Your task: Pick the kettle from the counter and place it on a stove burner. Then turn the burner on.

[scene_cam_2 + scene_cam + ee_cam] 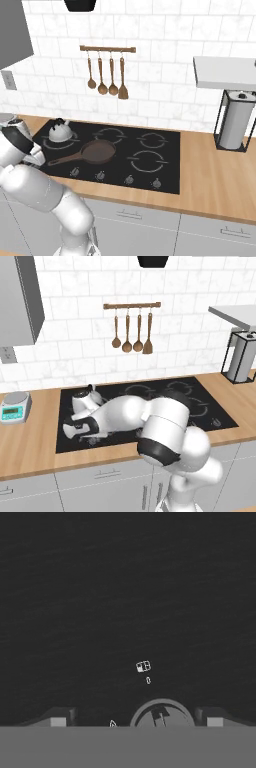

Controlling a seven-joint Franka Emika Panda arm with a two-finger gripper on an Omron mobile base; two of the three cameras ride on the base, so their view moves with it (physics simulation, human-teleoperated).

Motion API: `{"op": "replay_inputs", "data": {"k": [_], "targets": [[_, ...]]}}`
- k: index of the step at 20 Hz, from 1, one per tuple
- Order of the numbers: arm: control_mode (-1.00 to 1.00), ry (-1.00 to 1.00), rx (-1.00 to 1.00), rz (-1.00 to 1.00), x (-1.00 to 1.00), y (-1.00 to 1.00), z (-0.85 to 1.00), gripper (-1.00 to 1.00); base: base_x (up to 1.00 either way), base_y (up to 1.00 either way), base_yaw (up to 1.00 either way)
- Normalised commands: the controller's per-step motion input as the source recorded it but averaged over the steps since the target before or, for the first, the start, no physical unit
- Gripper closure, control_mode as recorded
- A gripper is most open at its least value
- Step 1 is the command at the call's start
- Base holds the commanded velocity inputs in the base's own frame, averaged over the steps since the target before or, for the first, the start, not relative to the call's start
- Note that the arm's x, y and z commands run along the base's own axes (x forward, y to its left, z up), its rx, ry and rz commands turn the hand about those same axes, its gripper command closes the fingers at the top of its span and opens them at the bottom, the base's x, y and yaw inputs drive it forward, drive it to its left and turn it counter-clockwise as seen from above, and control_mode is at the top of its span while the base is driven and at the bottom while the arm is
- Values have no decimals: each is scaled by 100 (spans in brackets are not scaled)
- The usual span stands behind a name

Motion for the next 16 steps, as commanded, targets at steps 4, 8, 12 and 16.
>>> {"op": "replay_inputs", "data": {"k": [4,8,12,16], "targets": [[-100,3,0,0,0,0,-2,100,0,0,0],[-100,1,0,0,-13,0,-8,100,0,0,0],[-100,0,0,0,-37,-3,-10,100,0,0,0],[-100,0,0,0,-48,-9,-8,100,0,0,0]]}}
